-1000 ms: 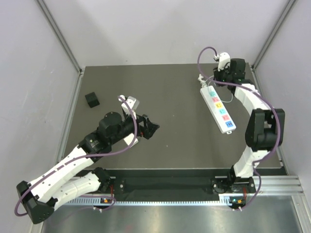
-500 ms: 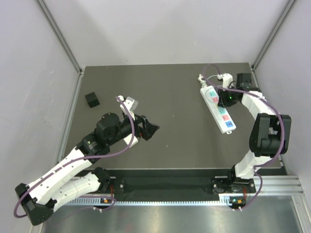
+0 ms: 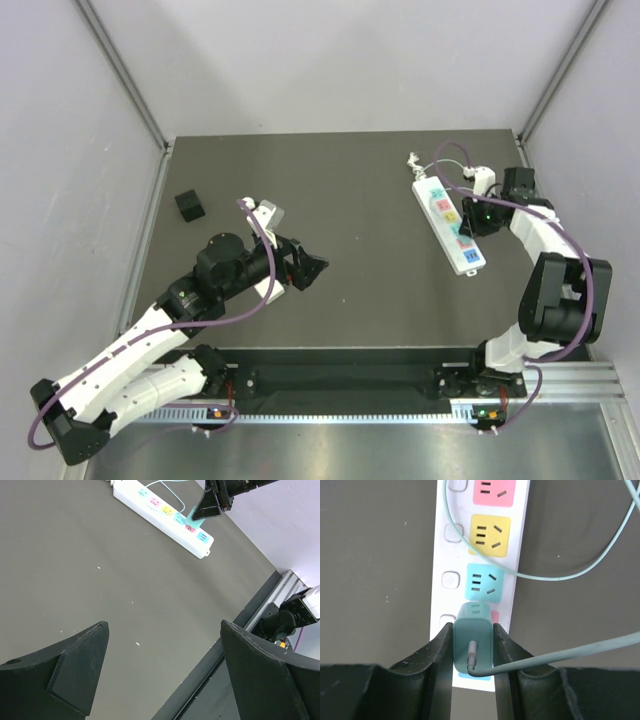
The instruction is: Insert the plug
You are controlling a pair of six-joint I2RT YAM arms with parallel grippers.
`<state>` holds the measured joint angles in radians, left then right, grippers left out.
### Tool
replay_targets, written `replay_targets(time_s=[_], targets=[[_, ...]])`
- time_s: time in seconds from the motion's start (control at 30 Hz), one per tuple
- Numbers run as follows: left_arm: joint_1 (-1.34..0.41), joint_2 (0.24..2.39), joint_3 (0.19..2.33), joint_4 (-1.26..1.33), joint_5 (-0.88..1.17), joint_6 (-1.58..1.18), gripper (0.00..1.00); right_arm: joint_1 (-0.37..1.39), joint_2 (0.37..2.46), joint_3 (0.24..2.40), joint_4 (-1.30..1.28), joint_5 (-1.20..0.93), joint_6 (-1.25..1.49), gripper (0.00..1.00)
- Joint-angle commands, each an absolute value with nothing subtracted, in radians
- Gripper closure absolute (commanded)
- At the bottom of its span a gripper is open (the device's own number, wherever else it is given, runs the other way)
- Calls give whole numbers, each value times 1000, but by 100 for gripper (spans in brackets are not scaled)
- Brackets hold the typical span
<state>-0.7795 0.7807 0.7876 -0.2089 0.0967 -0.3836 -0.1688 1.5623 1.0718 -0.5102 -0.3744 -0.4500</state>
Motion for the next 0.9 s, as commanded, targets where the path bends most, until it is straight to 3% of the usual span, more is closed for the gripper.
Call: replay_targets(time_s=[0.0,0.53,0.87], targets=[[-778,773,785,-140,121,-385,3,-179,1520,1051,-535,-403,-446,100],[-778,764,779,-138,133,-391,3,-179,1482,979,-522,-301,-405,100],[-778,772,779,-133,141,-393,3,-181,1505,1051,-531,-321,-377,100]])
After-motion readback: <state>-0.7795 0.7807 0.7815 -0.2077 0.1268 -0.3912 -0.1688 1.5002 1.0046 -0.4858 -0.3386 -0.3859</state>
